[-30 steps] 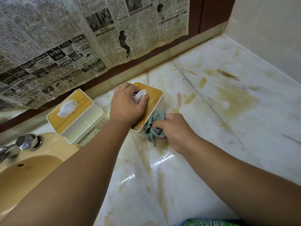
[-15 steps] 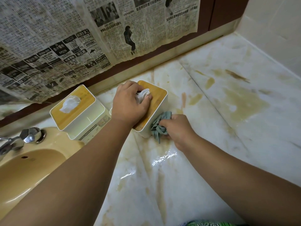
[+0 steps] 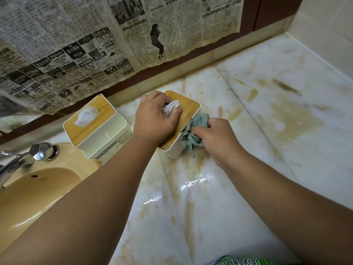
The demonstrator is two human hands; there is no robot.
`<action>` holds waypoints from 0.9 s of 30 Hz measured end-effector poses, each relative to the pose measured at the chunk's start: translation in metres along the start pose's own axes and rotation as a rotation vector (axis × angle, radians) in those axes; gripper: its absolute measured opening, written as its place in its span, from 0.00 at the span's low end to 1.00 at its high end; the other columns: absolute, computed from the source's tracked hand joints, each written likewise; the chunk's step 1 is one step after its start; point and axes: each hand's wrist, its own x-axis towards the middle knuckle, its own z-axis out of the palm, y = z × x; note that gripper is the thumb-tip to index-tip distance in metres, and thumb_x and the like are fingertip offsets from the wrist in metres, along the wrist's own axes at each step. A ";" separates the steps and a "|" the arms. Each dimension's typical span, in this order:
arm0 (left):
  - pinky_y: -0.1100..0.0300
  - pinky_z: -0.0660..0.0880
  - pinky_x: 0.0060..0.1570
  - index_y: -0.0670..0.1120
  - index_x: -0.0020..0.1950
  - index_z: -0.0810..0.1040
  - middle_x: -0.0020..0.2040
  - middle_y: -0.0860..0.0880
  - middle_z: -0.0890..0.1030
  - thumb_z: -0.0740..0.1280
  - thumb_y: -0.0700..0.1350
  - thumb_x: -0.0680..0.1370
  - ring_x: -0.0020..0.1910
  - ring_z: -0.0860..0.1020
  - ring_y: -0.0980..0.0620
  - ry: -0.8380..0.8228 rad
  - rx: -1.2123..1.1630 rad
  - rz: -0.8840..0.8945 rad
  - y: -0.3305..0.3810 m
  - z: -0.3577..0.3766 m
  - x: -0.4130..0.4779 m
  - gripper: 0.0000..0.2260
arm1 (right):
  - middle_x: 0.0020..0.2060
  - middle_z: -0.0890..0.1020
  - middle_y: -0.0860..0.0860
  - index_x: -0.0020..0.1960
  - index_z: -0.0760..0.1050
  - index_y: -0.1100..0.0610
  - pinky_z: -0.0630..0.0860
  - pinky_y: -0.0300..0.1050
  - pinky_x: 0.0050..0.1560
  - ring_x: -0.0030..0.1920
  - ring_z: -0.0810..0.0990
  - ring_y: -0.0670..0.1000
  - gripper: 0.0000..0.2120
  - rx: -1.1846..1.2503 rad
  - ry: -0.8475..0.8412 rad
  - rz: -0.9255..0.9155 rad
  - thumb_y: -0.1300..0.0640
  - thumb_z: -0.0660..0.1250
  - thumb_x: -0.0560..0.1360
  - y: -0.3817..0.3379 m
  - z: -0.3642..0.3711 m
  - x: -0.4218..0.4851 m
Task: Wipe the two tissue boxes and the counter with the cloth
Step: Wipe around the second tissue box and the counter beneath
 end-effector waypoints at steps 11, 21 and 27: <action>0.61 0.66 0.51 0.48 0.49 0.82 0.51 0.53 0.80 0.72 0.55 0.74 0.51 0.75 0.50 0.000 0.017 -0.015 0.002 -0.002 0.001 0.11 | 0.33 0.82 0.55 0.40 0.80 0.65 0.80 0.49 0.40 0.37 0.81 0.54 0.08 -0.092 -0.209 0.182 0.60 0.73 0.66 0.036 0.015 -0.010; 0.60 0.64 0.48 0.49 0.51 0.82 0.50 0.54 0.78 0.71 0.57 0.75 0.50 0.72 0.52 -0.009 0.054 -0.024 0.004 -0.005 0.000 0.13 | 0.39 0.85 0.51 0.48 0.82 0.59 0.80 0.44 0.41 0.39 0.83 0.48 0.05 -0.205 -0.454 -0.089 0.66 0.70 0.74 -0.001 -0.050 -0.039; 0.59 0.65 0.50 0.49 0.54 0.82 0.52 0.53 0.78 0.63 0.59 0.79 0.53 0.72 0.50 -0.058 0.076 -0.040 0.009 -0.007 0.000 0.16 | 0.40 0.79 0.49 0.44 0.78 0.53 0.77 0.46 0.42 0.41 0.79 0.50 0.06 -1.008 -0.489 -0.306 0.61 0.66 0.68 0.021 -0.056 -0.065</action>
